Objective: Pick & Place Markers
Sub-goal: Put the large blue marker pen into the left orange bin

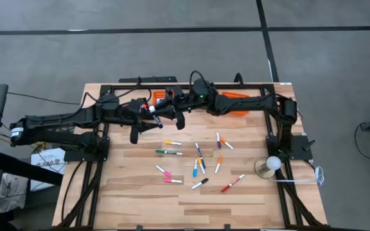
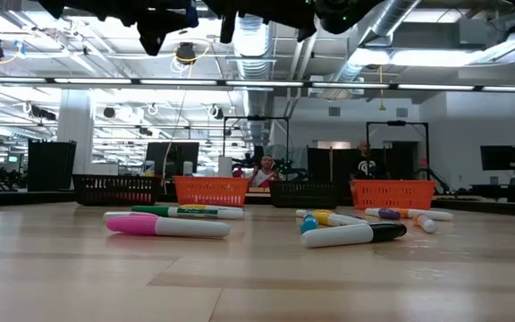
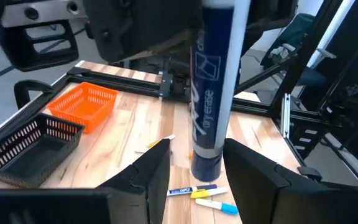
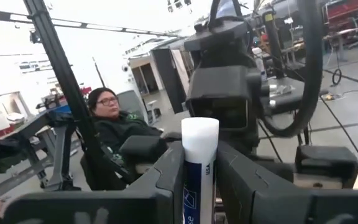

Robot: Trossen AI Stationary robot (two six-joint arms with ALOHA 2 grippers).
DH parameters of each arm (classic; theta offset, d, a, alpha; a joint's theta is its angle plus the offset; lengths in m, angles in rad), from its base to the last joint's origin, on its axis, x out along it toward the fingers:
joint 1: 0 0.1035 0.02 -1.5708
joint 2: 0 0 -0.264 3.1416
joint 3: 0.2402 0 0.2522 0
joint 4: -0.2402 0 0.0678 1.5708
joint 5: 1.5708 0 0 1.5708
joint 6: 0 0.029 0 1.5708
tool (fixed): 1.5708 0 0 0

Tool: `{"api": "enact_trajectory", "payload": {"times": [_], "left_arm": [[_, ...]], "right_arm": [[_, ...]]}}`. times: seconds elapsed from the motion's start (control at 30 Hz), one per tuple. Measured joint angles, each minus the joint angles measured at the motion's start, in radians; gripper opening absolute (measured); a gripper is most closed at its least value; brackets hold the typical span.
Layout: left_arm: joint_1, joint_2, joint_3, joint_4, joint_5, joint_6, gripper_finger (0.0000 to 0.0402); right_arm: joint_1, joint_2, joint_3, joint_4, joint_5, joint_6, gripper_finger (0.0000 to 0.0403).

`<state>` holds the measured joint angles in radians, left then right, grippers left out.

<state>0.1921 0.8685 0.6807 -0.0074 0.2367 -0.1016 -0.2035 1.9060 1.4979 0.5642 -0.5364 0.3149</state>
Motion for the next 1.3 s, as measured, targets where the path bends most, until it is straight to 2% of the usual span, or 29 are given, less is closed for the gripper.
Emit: {"api": "enact_trajectory", "payload": {"times": [0.3, 0.43, 0.53, 0.67, 0.93, 1.03, 1.3], "left_arm": [[0.0, 0.038, 0.0, 0.124, 0.007, 0.0, 0.0148], [0.0, 0.048, 0.0, 0.129, -0.001, -0.018, 0.0143], [0.0, 0.062, 0.0, 0.132, -0.009, -0.029, 0.012], [0.0, 0.077, -0.001, 0.133, -0.012, -0.027, 0.0064], [0.0, 0.078, -0.001, 0.145, -0.014, -0.01, 0.0062], [0.0, 0.078, -0.002, 0.142, -0.023, -0.006, 0.0062], [0.034, 0.076, -0.002, 0.141, -0.034, 0.023, 0.0062]], "right_arm": [[-0.001, 0.0, -0.001, -0.033, 0.003, -0.019, 0.0066], [-0.002, 0.0, -0.001, -0.033, 0.012, -0.027, 0.0066], [-0.002, 0.0, -0.001, -0.034, 0.012, -0.027, 0.0066], [-0.002, 0.0, -0.001, -0.037, 0.008, -0.031, 0.0066], [-0.002, -0.001, -0.001, -0.046, -0.003, -0.054, 0.007], [-0.011, -0.001, 0.0, -0.056, -0.047, -0.061, 0.0081], [-0.08, -0.001, -0.001, -0.068, -0.281, 0.027, 0.014]]}}
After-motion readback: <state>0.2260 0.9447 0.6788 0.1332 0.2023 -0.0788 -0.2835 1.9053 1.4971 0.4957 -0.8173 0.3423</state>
